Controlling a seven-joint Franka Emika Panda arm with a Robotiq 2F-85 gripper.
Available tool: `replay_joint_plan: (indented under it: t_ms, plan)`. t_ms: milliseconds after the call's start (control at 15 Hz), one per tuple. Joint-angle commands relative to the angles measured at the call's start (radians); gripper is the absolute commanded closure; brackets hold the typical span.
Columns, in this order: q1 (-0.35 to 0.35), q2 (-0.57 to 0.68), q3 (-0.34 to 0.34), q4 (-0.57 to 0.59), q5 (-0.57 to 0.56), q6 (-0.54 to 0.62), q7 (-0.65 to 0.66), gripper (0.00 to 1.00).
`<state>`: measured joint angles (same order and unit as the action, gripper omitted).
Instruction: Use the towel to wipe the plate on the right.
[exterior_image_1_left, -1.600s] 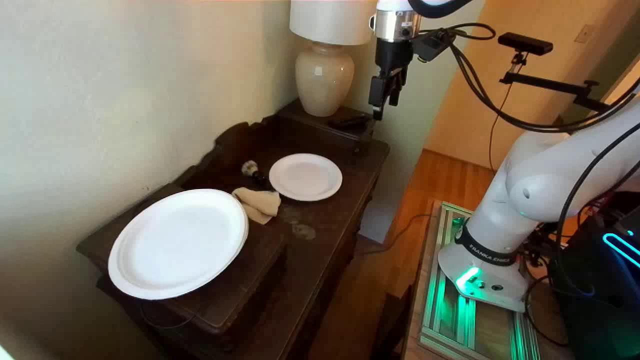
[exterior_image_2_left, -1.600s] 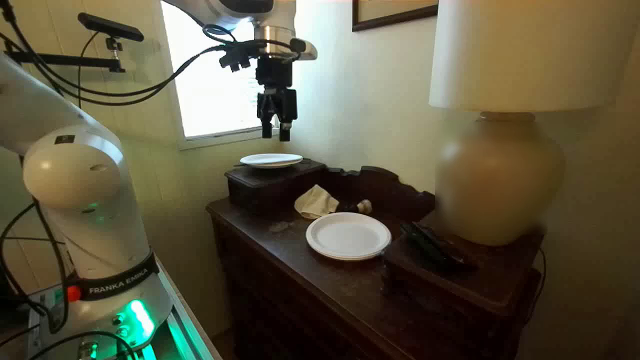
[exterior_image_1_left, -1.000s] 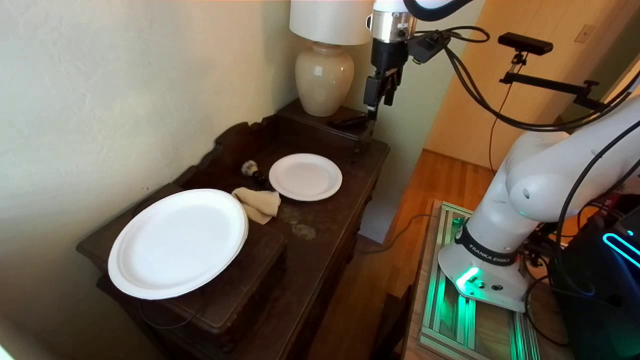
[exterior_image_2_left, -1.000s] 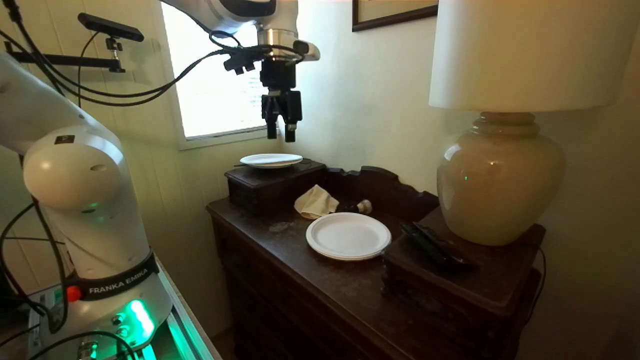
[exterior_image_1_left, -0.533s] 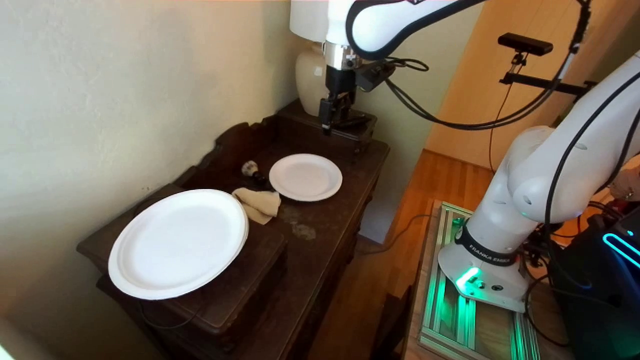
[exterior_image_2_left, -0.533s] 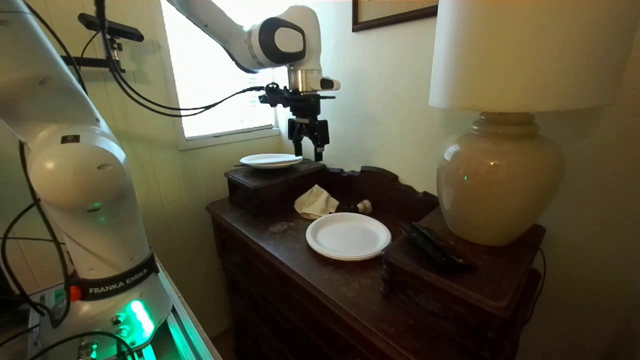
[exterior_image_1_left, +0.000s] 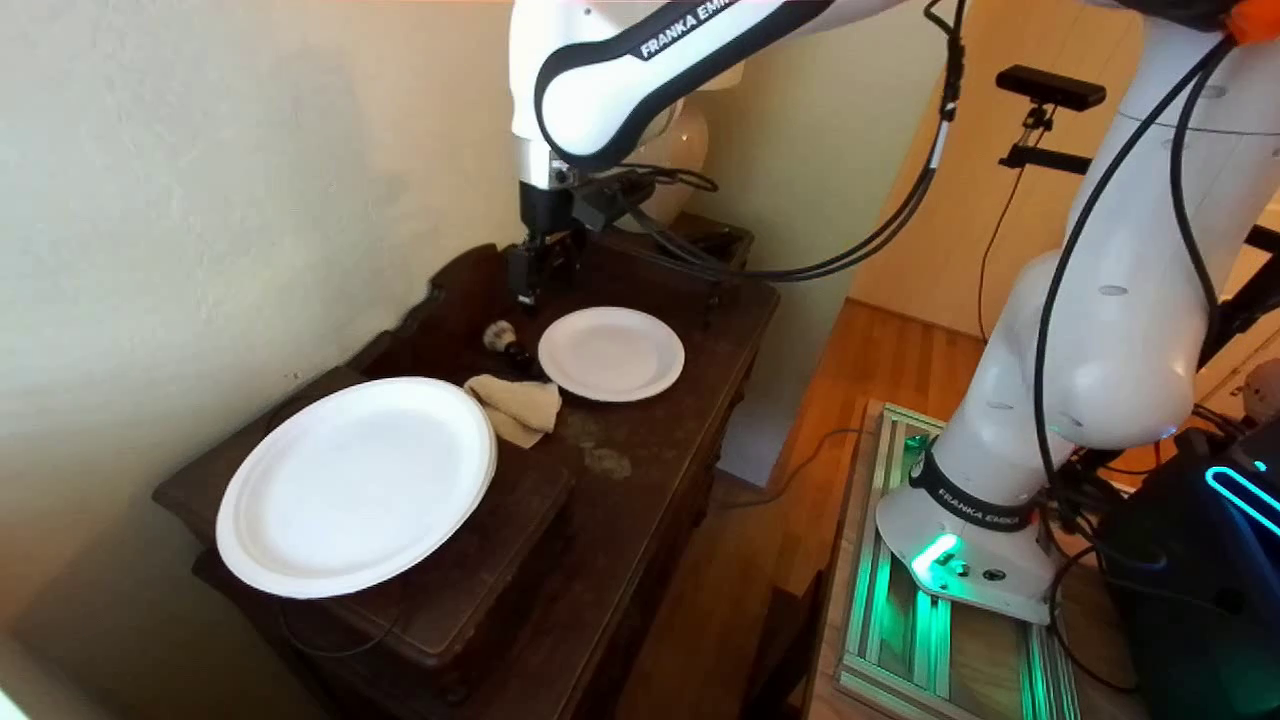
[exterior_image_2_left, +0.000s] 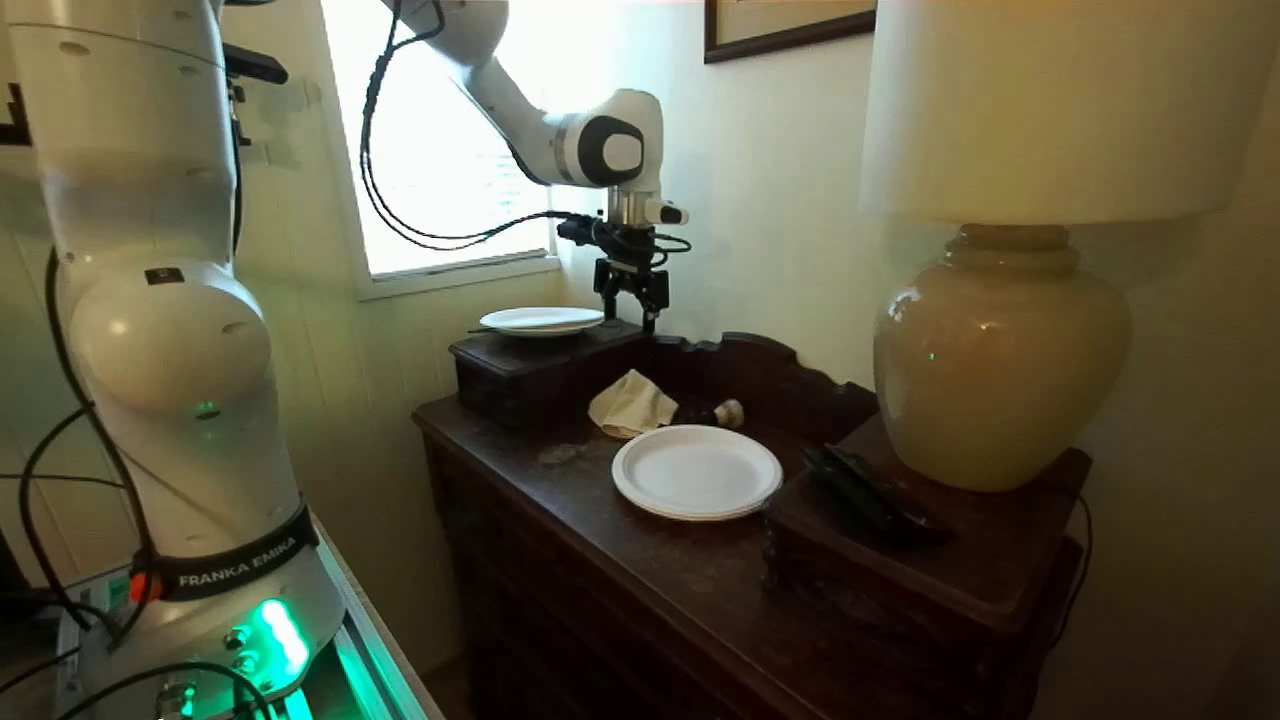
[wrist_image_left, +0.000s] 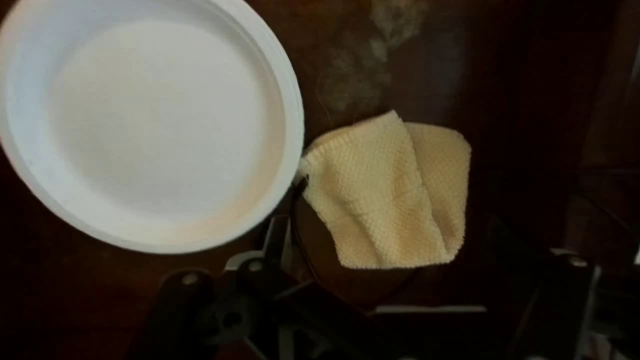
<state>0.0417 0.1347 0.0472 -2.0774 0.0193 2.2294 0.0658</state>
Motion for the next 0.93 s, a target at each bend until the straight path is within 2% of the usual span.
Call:
replay_joint_plan:
  t_ms: [0,133,200,600,867]
  plan:
    - [0.024,0.144,0.019,0.118,0.005,0.097,-0.017,0.00]
    - [0.027,0.193,0.033,0.153,0.028,0.101,-0.048,0.00]
    - [0.030,0.136,0.020,0.094,0.005,0.098,-0.012,0.00]
    - [0.033,0.188,0.027,0.141,0.006,0.103,-0.026,0.00]
    - [0.024,0.273,0.034,0.167,0.039,0.179,-0.040,0.00]
